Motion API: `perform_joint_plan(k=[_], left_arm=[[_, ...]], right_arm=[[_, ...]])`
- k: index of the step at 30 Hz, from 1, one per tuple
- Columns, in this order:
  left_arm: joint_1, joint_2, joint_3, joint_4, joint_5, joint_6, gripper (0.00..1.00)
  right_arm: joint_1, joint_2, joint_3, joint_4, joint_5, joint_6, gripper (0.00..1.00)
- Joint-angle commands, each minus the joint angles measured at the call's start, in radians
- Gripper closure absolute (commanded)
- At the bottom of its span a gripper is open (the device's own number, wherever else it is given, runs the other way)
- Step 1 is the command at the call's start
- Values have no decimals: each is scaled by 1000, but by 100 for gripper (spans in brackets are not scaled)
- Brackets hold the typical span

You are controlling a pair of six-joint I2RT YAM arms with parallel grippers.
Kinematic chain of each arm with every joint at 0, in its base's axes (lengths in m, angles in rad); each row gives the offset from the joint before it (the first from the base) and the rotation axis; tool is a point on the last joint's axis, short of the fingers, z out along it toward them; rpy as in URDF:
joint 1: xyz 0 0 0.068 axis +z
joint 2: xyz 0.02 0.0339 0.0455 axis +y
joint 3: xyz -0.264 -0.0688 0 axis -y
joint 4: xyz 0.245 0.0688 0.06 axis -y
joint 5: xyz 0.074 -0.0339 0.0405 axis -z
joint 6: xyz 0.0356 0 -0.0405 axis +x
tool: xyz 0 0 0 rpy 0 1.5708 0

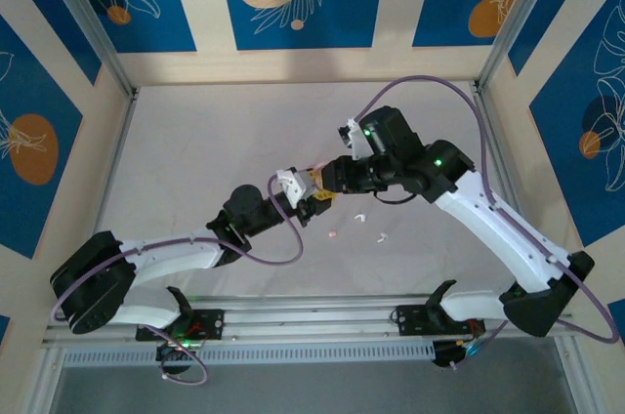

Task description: Insert the wireless bluetooth earbuds into the charging case

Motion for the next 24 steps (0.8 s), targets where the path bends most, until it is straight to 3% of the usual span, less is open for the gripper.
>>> perform_joint_plan(k=[1, 6, 11, 14, 21, 24], left_arm=[[-6, -27, -13, 74, -46, -6, 70], [-6, -101, -63, 28, -136, 25, 71], [-4, -232, -105, -77, -248, 88, 71], [-4, -313, -112, -150, -284, 129, 71], [-5, -419, -122, -234, -307, 153, 70], [-4, -432, -125, -247, -306, 152, 70]], right_arm=[[0, -124, -42, 46, 46, 5, 66], [-125, -240, -174, 41, 72, 66, 65], [-252, -185, -355, 30, -96, 92, 65], [-240, -90, -441, 89, -160, 90, 65], [-151, 169, -500, 217, -177, 119, 65], [-102, 261, -465, 222, -114, 82, 64]])
